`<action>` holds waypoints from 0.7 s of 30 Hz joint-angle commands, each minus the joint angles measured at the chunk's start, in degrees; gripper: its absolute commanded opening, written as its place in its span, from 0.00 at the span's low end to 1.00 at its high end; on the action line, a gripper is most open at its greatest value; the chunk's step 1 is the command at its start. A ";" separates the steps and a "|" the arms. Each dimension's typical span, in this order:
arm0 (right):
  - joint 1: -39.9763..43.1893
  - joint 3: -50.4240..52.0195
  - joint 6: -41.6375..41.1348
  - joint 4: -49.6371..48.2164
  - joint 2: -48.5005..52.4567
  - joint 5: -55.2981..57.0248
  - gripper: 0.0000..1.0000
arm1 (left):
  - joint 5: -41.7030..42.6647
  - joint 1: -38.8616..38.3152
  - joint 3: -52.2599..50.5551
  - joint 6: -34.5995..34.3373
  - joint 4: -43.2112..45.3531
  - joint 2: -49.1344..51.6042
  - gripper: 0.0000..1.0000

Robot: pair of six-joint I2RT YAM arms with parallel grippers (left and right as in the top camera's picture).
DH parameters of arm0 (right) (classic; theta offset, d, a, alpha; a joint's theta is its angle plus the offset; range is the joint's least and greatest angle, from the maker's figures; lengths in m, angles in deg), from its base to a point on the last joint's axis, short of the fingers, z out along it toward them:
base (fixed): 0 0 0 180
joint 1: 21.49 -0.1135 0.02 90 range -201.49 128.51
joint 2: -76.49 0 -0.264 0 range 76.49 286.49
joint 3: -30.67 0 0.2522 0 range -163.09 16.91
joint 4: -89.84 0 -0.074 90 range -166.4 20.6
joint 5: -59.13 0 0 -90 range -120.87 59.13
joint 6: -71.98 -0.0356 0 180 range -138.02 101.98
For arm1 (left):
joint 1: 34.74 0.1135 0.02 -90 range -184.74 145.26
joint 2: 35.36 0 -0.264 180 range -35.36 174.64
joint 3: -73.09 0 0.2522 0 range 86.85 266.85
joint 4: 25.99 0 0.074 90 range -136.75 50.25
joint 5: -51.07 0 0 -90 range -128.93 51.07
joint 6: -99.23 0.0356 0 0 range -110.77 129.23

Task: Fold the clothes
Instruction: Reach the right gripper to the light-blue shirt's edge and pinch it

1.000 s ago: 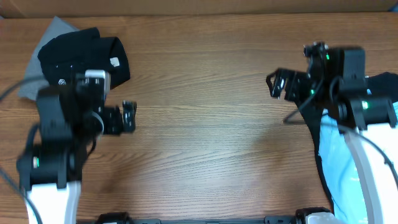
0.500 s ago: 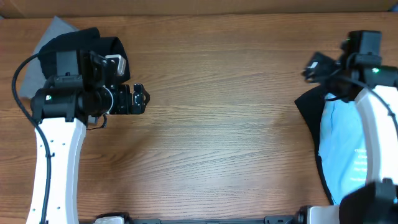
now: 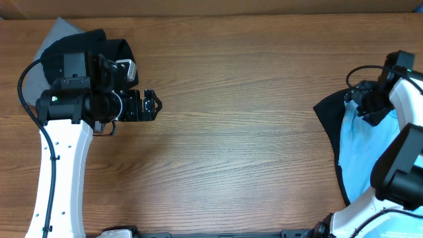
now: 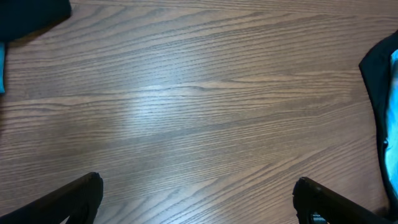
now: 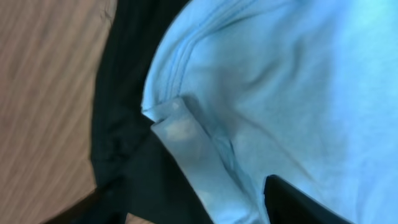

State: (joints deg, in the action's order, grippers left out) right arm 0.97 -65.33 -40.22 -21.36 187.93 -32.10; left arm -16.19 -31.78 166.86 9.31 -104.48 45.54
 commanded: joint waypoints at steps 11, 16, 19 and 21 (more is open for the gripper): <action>0.37 -0.70 0.31 -1.40 2.43 0.09 0.04 | -2.21 -0.52 1.53 -0.28 -0.04 0.42 1.00; 0.48 -7.10 1.64 1.81 -2.91 0.11 0.04 | -2.21 -0.52 1.53 -0.28 -0.13 0.42 1.00; 0.26 -13.00 1.73 4.22 -6.95 -0.59 0.04 | -2.21 -0.52 1.53 -0.28 -0.24 0.42 1.00; -0.57 -17.09 3.67 5.62 -9.38 -3.74 0.04 | -2.21 -0.52 1.53 -0.26 -0.26 0.42 1.00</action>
State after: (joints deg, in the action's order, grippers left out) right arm 1.01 -74.72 -38.86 -16.33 186.62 -32.45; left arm -18.14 -31.78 166.90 9.31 -104.69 45.56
